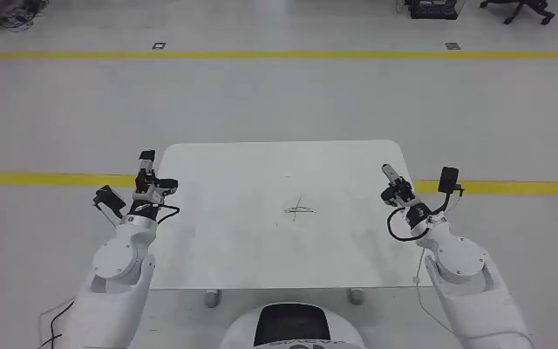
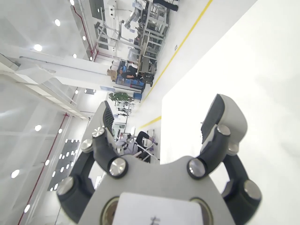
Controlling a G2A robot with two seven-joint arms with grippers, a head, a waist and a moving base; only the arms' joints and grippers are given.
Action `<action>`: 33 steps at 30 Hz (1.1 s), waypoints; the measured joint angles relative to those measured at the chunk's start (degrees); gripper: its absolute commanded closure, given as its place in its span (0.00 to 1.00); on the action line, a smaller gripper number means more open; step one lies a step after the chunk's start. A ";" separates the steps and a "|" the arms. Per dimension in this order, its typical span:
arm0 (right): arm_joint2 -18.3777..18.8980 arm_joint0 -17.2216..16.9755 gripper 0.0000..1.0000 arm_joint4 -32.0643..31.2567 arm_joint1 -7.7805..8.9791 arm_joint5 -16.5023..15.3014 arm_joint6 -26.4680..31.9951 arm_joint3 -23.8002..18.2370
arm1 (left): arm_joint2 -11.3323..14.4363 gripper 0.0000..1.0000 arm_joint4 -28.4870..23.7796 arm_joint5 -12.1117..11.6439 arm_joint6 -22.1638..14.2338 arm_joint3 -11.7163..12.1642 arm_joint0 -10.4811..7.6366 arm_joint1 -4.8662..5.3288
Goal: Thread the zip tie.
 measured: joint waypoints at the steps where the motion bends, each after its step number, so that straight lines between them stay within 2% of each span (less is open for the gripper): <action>1: 0.02 0.00 0.00 0.15 0.00 0.00 -0.11 0.01 | 0.00 0.00 0.00 0.00 0.00 0.00 0.00 0.00; 14: -0.03 0.03 0.00 -0.36 0.11 -0.44 0.33 -0.21 | 0.00 0.00 0.00 0.00 0.00 0.00 0.00 0.00; 19: -0.43 0.91 0.00 -9.24 0.74 -2.20 6.34 -1.06 | 0.00 0.00 0.00 0.00 0.00 0.00 0.00 0.00; 23: -2.49 4.00 0.00 -17.32 1.28 -0.99 12.75 -0.97 | 0.00 0.00 0.00 0.00 0.00 0.00 0.00 0.00; 26: -4.26 6.70 0.00 -24.17 1.61 -1.51 16.70 -0.18 | 0.00 0.00 0.00 0.00 0.00 0.00 0.00 0.00; 30: -5.40 9.27 0.00 -27.26 1.72 -2.01 18.93 1.21 | 0.00 0.00 0.00 0.00 0.00 0.00 0.00 0.00; 33: -5.43 9.43 0.00 -27.27 1.72 -2.00 18.90 1.33 | 0.00 0.00 0.00 0.00 0.00 0.00 0.00 0.00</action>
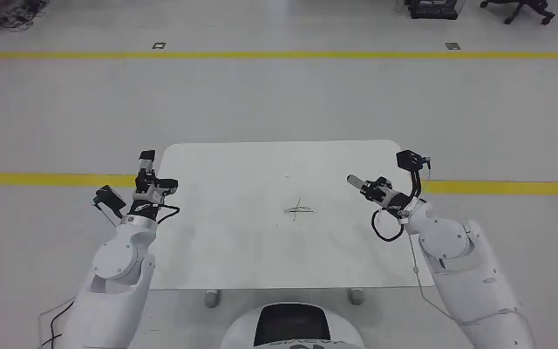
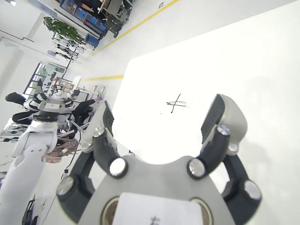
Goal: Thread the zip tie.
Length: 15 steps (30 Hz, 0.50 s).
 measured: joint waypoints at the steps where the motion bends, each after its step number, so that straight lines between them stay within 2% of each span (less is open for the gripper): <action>1: 0.01 -0.02 0.00 0.02 0.00 0.00 -0.01 -0.02 | 0.00 0.00 0.00 0.00 0.00 0.00 0.00 0.00; 10: 0.00 -0.02 0.00 0.02 0.01 0.00 0.00 -0.05 | 0.00 0.00 0.00 0.00 0.00 0.00 0.00 0.00; 12: -0.78 1.31 0.00 -1.82 0.34 -1.61 1.81 -0.24 | 0.00 0.00 0.00 0.00 0.00 0.00 0.00 0.00; 15: -2.02 4.87 0.00 -8.07 0.76 -5.04 8.74 0.44 | 0.00 0.00 0.00 0.00 0.00 0.00 0.00 0.00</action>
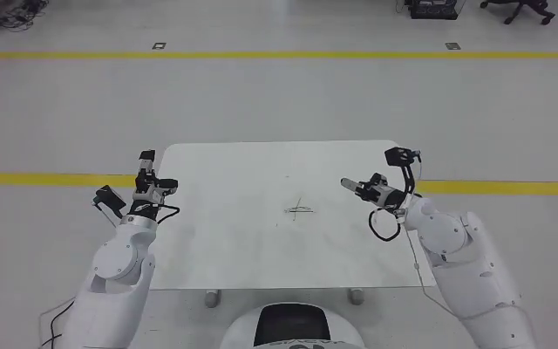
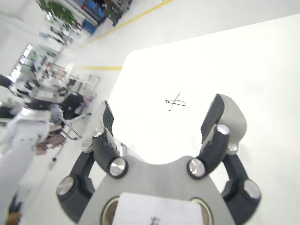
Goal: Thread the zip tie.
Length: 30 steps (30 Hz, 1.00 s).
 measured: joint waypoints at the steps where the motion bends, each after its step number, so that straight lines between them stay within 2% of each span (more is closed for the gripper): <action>1: -0.46 1.08 0.00 -1.31 0.10 -0.66 2.11 0.33 | 0.00 0.00 0.00 0.00 0.00 0.00 0.00 0.00; 5: -3.74 6.25 0.00 -7.39 0.36 -3.16 9.80 2.60 | 0.00 0.00 0.00 0.00 0.00 0.00 0.00 0.00; 8: -6.55 8.78 0.00 -9.57 0.25 -5.27 12.10 4.44 | 0.00 0.00 0.00 0.00 0.00 0.00 0.00 0.00; 19: -6.74 8.92 0.00 -9.61 0.25 -5.48 12.21 4.55 | 0.00 0.00 0.00 0.00 0.00 0.00 0.00 0.00; 21: -7.98 9.98 0.00 -11.09 0.32 -7.26 13.64 4.52 | 0.00 0.00 0.00 0.00 0.00 0.00 0.00 0.00; 23: -9.92 12.23 0.00 -12.54 0.23 -10.25 15.74 5.44 | 0.00 0.00 0.00 0.00 0.00 0.00 0.00 0.00; 26: -13.17 16.64 0.00 -12.12 -0.24 -12.86 18.49 8.21 | 0.00 0.00 0.00 0.00 0.00 0.00 0.00 0.00; 30: -18.97 23.19 0.00 -12.54 -1.40 -14.24 21.04 13.77 | 0.00 0.00 0.00 0.00 0.00 0.00 0.00 0.00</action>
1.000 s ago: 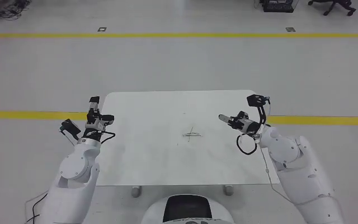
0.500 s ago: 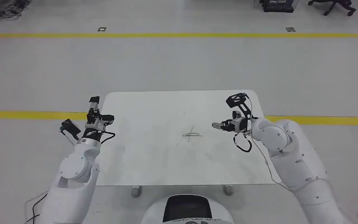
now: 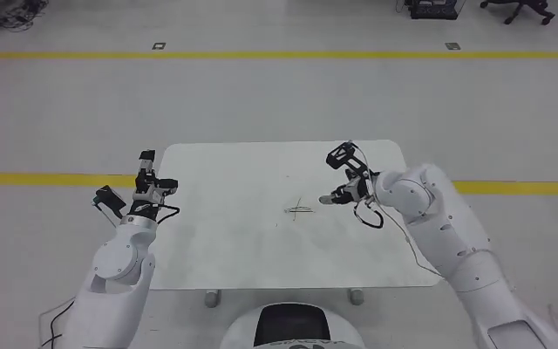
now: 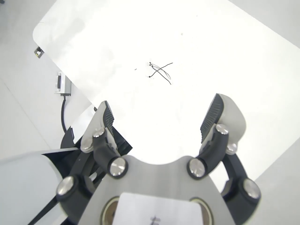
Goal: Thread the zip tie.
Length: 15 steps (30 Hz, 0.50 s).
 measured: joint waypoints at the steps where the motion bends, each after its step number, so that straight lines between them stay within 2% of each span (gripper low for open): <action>1: -1.55 1.45 0.00 -0.39 -0.35 -0.08 0.31 1.47 | 0.00 0.00 0.00 0.00 0.00 0.00 0.00 0.00; 6: -8.98 8.11 0.00 -1.83 -2.29 -0.86 -0.01 9.41 | 0.00 0.00 0.00 0.00 0.00 0.00 0.00 0.00; 8: -9.48 8.73 0.00 -3.77 -2.38 -0.15 -0.39 10.00 | 0.00 0.00 0.00 0.00 0.00 0.00 0.00 0.00; 15: -9.34 8.60 0.00 -3.64 -2.35 -0.13 -0.30 9.86 | 0.00 0.00 0.00 0.00 0.00 0.00 0.00 0.00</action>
